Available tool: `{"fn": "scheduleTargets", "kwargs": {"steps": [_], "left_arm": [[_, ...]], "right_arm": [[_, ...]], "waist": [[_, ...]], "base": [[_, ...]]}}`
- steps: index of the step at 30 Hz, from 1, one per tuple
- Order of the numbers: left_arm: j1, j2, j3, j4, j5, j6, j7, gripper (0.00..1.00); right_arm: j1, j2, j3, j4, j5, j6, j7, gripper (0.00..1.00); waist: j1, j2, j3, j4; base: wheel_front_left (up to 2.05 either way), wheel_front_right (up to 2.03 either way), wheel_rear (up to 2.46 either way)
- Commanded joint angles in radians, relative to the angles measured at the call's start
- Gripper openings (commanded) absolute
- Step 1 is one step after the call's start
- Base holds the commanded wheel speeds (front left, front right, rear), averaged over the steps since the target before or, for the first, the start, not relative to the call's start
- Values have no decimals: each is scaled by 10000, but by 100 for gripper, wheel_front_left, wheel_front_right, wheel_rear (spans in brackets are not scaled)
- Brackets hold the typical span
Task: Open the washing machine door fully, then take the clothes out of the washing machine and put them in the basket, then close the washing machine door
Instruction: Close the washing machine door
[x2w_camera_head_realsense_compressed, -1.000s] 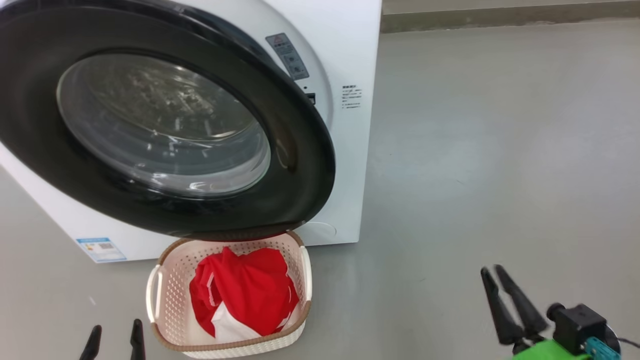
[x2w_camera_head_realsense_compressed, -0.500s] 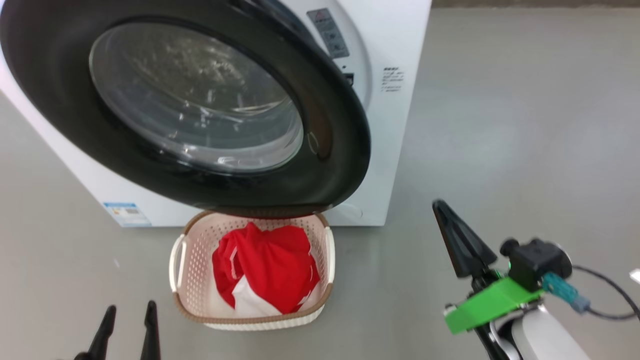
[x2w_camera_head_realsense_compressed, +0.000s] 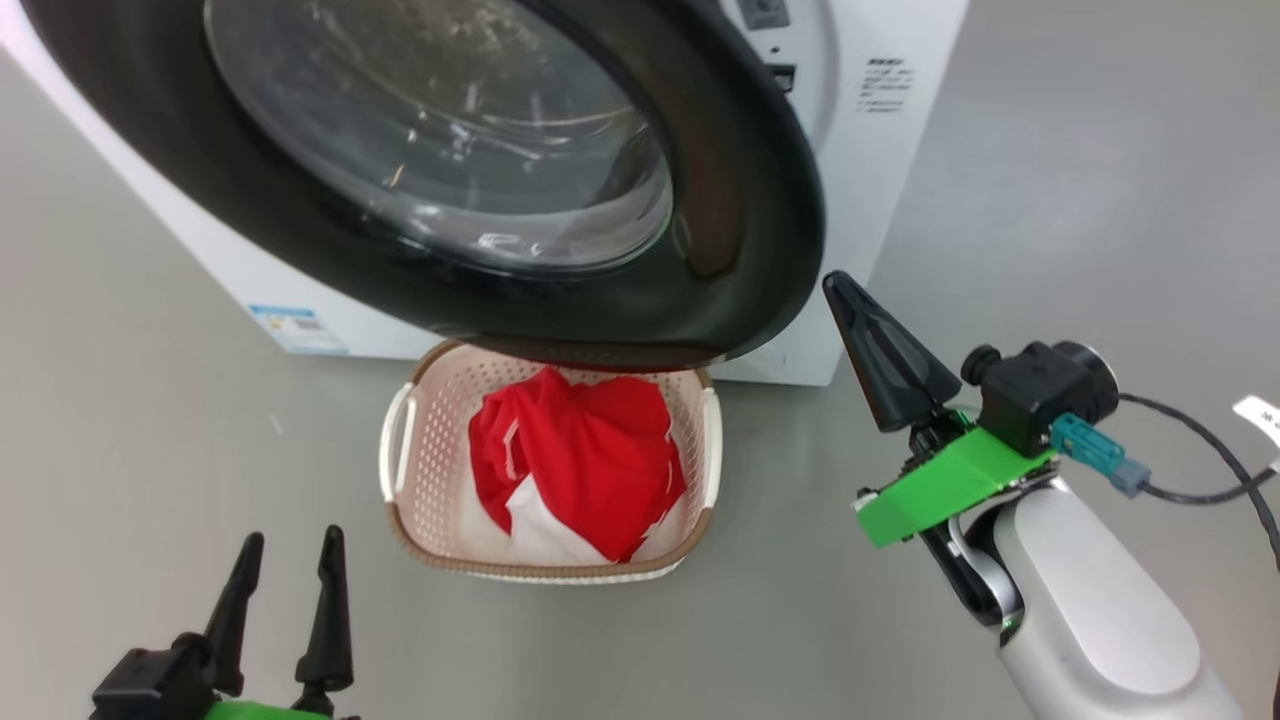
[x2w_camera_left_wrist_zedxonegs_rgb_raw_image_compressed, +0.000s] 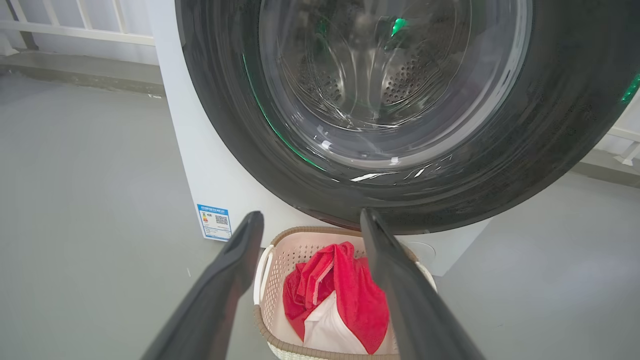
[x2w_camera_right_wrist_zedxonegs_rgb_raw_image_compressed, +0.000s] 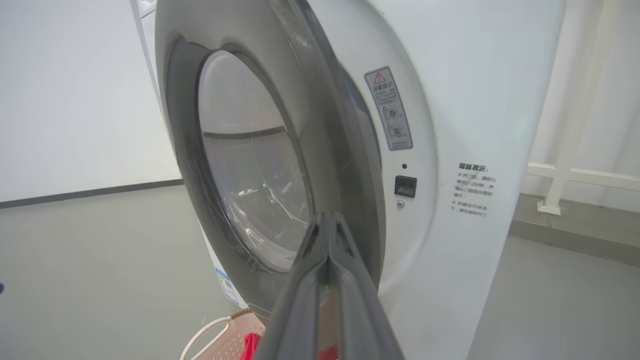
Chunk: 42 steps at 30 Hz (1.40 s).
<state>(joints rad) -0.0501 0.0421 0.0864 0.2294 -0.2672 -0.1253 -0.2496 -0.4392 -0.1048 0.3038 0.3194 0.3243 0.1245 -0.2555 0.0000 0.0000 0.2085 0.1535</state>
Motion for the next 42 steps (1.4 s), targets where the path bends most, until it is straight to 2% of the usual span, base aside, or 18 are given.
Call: {"fn": "scheduleTargets", "kwargs": {"steps": [1, 19, 32, 42], "left_arm": [[-304, 83, 228, -166, -113, -54, -122, 100], [-759, 82, -156, -73, -452, -54, -122, 100], [-1444, 82, -401, -415, -858, -54, -122, 100], [-1844, 82, -507, -463, -1000, -54, -122, 100]], "right_arm": [[-333, 41, 246, -112, 119, 62, -63, 0], [-1455, 108, 35, 441, 167, 62, -63, 0], [-2856, -39, -881, 240, -42, 62, -63, 0], [-3786, -226, -1405, 241, -214, 62, -63, 0]], "waist": [[0, 0, 332, 325], [0, 0, 1028, 834], [0, 0, 2357, 1227], [0, 0, 2853, 1452]], "base": [[0, 0, 0], [0, 0, 0], [0, 0, 0], [0, 0, 0]]}}
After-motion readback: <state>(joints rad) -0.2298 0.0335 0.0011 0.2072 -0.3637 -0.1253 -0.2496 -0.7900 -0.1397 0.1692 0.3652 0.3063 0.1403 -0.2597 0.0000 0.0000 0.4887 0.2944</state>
